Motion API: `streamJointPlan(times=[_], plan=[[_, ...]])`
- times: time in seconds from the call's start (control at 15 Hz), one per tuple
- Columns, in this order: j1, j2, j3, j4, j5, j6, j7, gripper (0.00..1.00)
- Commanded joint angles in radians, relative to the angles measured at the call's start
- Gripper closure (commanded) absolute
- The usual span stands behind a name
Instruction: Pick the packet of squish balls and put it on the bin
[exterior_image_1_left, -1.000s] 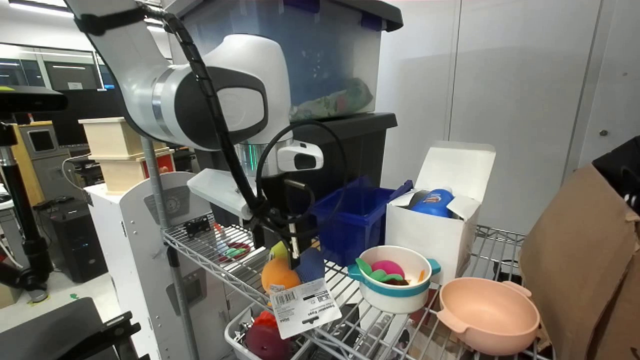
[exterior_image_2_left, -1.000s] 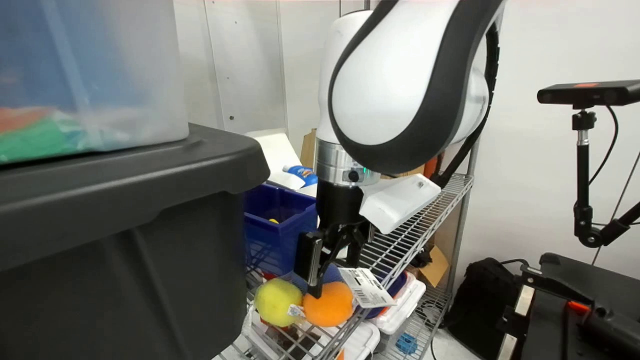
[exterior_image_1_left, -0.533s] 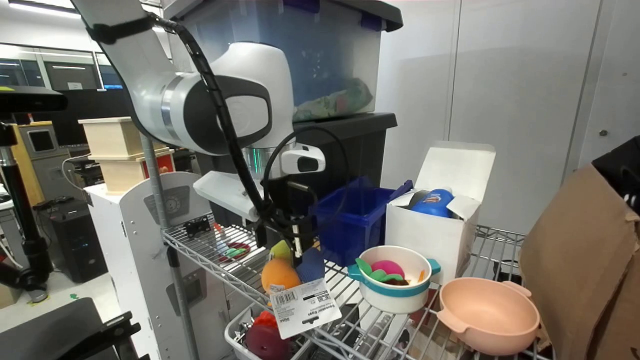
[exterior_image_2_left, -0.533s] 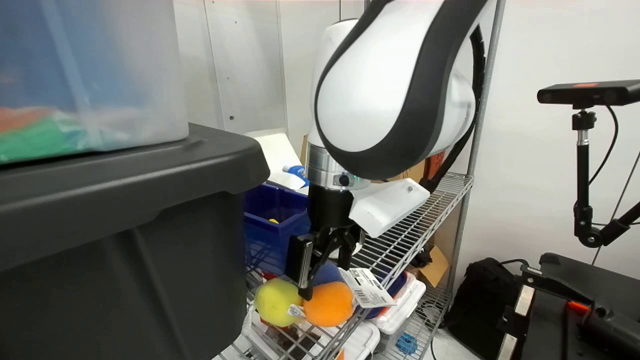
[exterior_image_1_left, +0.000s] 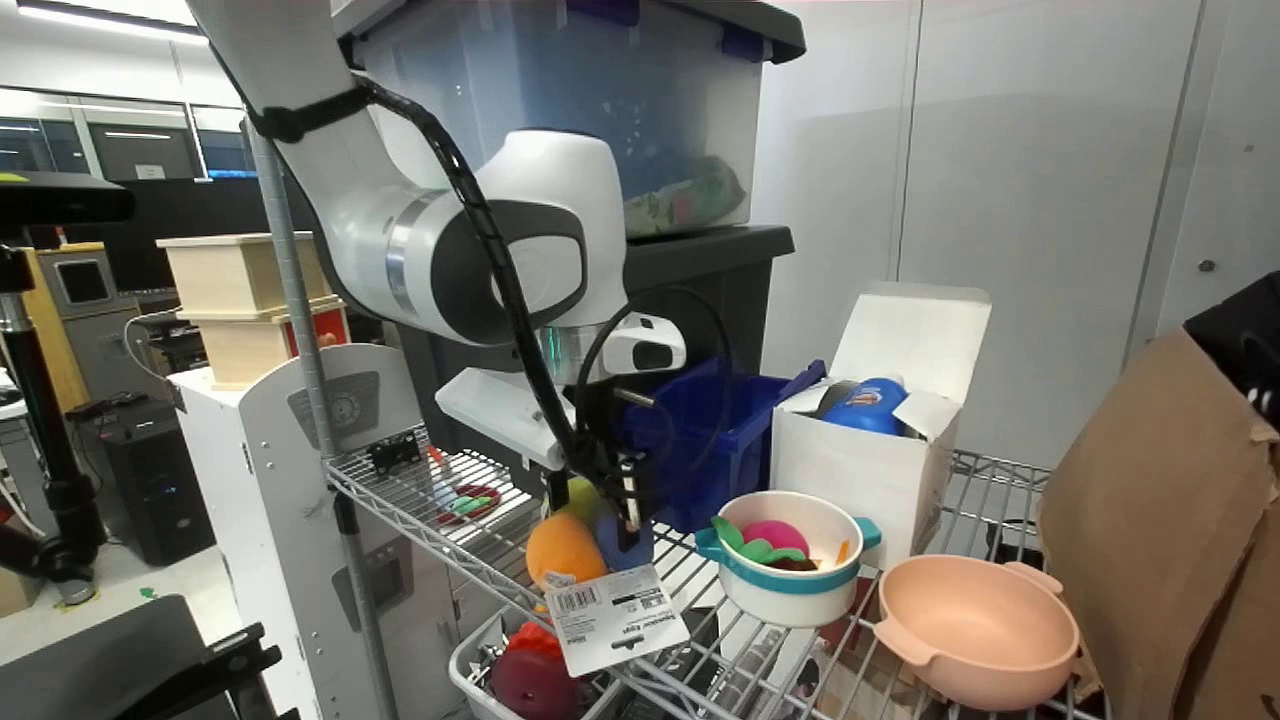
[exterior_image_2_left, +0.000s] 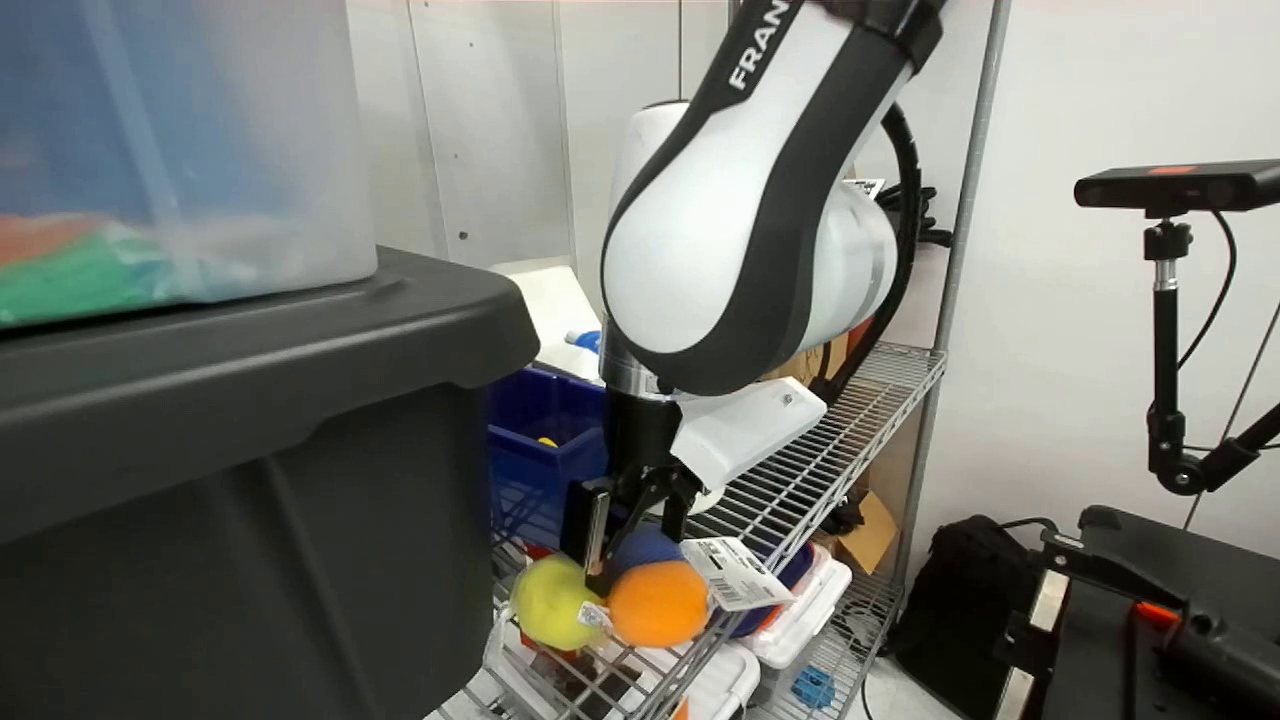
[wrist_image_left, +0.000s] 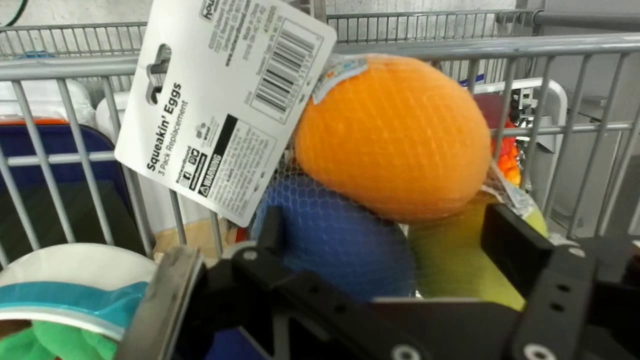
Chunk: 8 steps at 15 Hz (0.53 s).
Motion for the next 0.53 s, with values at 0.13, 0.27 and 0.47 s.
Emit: streamJointPlan(times=[0.13, 0.27, 0.47], plan=[[0.006, 0.065, -0.011, 0.06, 0.0, 0.029, -0.006, 0.0], [0.005, 0.068, -0.013, 0.059, 0.0, 0.039, -0.006, 0.26], [-0.001, 0.049, -0.011, 0.049, 0.004, 0.053, -0.006, 0.48]])
